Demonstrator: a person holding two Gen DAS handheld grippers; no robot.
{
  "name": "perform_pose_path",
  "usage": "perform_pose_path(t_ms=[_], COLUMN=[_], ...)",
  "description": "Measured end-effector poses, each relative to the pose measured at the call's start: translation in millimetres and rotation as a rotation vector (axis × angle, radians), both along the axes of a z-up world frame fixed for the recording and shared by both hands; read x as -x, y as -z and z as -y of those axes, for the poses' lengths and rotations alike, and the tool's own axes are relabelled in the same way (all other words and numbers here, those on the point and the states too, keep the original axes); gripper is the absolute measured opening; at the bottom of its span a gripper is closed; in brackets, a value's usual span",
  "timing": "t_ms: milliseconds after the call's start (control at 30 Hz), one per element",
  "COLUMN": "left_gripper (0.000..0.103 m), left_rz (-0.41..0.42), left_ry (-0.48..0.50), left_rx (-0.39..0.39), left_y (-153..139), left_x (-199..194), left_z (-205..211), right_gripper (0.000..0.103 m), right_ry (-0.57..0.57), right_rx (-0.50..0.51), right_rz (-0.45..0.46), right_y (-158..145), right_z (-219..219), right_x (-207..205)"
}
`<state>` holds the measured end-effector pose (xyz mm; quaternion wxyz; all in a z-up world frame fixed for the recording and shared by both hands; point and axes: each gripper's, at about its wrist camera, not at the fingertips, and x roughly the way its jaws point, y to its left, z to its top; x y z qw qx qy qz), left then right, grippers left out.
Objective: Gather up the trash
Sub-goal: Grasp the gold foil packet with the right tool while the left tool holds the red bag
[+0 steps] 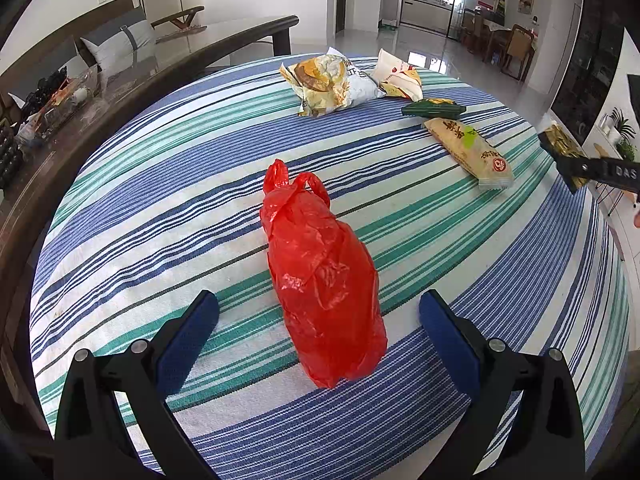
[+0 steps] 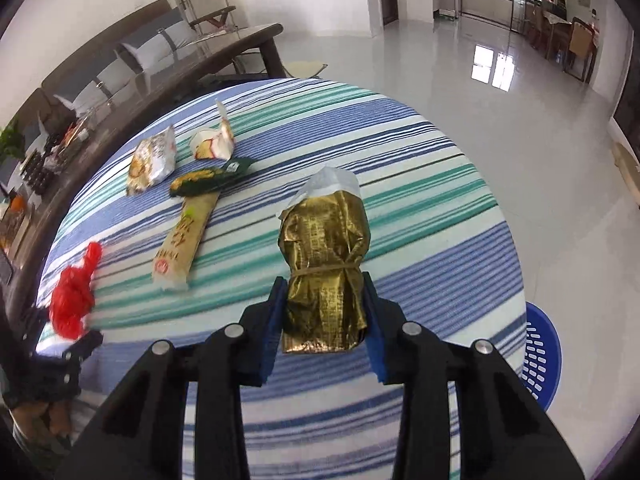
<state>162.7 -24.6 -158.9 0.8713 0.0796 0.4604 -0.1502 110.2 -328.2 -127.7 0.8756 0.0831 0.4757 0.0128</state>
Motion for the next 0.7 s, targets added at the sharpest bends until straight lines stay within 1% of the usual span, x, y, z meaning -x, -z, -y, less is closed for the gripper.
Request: perform_pose_path(t_ms=[100,200,267,367,433,500,533,567,700], left_gripper=[0.099,0.099,0.099,0.099,0.099,0.099,0.099,0.099,0.099], left_rz=[0.0,0.0,0.0,-0.001,-0.003,-0.007,-0.01,-0.014,-0.035], left_ry=[0.0,0.0,0.0,0.009,0.028,0.047,0.056,0.062,0.068], left_rx=[0.0,0.0,0.001,0.014,0.042,0.068,0.07,0.071,0.096], left_y=[0.1,0.1,0.1,-0.4,-2.0,-3.7,-4.2,-4.7,-10.7], left_x=[0.0,0.0,-0.1,0.6,3.3,8.7,11.8,15.4,21.2], left_z=[-0.2,-0.2,-0.3,-2.0,-6.8,-15.0,-18.6,-22.7,-33.4], right_gripper=[0.035,0.035,0.035,0.037,0.038,0.048,0.056,0.062,0.074], right_ry=[-0.085,-0.181,-0.224,-0.26,-0.269,-0.281,-0.284,-0.286,-0.288], right_rx=[-0.005,0.024,0.051,0.085,0.077,0.077,0.082,0.089,0.096], right_rz=[-0.002,0.002,0.001,-0.008,-0.015,-0.027,-0.028,-0.03,-0.035], right_y=[-3.2,-2.0,0.9,8.5,13.0,16.7,17.8,18.7,16.2], right_z=[-16.0,-42.9,-58.2,-72.6,-74.4,-75.4,-75.3,-75.3,-74.5], right_x=[23.6,48.6,54.5,61.2,62.2,64.7,66.1,66.3,63.3])
